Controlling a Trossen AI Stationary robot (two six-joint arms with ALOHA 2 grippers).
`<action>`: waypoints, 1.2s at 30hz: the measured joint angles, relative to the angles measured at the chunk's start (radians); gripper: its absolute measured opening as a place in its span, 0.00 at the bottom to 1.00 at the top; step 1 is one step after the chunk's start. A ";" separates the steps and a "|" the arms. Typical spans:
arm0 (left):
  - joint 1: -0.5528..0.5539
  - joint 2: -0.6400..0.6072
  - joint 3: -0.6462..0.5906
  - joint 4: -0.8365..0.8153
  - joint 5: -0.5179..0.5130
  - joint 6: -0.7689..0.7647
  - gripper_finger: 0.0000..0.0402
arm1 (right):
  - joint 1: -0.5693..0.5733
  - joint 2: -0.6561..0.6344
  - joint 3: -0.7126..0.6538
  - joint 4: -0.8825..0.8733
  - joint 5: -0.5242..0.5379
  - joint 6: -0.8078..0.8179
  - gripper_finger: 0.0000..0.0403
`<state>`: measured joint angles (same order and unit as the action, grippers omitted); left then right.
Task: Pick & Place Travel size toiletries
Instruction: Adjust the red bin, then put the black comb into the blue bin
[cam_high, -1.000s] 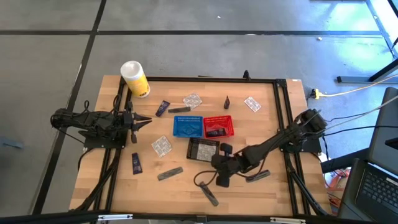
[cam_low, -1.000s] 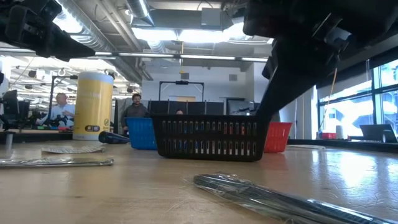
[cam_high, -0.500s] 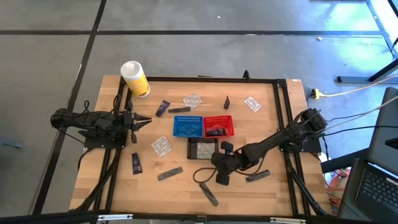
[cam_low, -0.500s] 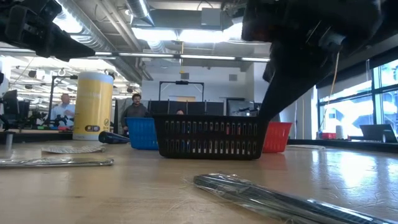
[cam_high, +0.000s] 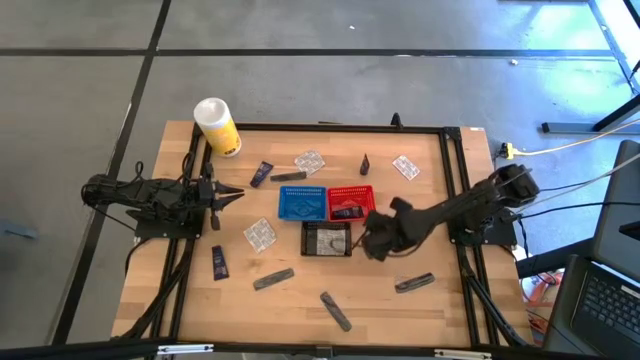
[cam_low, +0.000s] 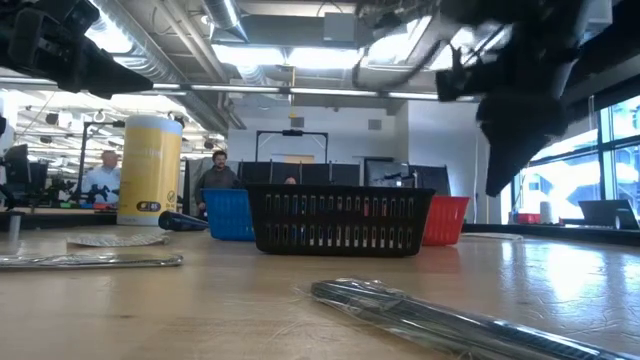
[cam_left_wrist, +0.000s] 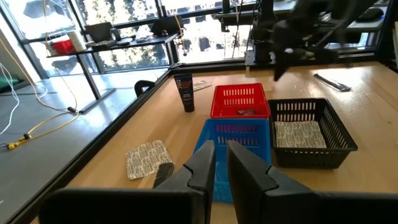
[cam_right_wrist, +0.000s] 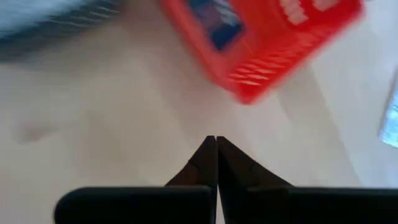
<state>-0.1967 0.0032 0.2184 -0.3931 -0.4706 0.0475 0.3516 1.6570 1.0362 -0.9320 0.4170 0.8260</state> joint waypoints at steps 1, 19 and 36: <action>0.000 0.000 0.000 0.000 0.000 0.000 0.09 | -0.018 -0.008 -0.019 -0.003 -0.002 -0.004 0.00; 0.000 0.000 0.000 0.000 0.000 0.000 0.09 | -0.211 -0.174 -0.202 0.306 -0.116 -0.195 0.00; 0.000 0.000 0.000 0.000 0.000 0.000 0.10 | -0.152 -0.350 -0.201 0.235 -0.181 -0.209 0.00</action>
<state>-0.1966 0.0032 0.2184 -0.3931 -0.4702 0.0475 0.2000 1.3068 0.8349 -0.6971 0.2362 0.6167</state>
